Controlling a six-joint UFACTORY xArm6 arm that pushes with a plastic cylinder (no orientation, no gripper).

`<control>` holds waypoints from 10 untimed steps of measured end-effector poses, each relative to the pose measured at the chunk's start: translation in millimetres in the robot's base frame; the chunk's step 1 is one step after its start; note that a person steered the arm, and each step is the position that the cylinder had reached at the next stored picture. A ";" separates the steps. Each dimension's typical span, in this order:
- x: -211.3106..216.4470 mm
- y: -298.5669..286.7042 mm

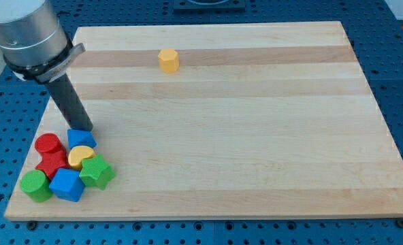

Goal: Push the yellow hexagon to the center

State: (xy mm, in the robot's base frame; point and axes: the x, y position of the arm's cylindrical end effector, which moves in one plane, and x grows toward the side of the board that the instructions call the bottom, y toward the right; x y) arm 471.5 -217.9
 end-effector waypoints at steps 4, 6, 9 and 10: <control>-208.3 187.0; -188.7 108.6; -168.5 172.6; -156.5 173.2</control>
State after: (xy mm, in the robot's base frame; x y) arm 315.0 -44.7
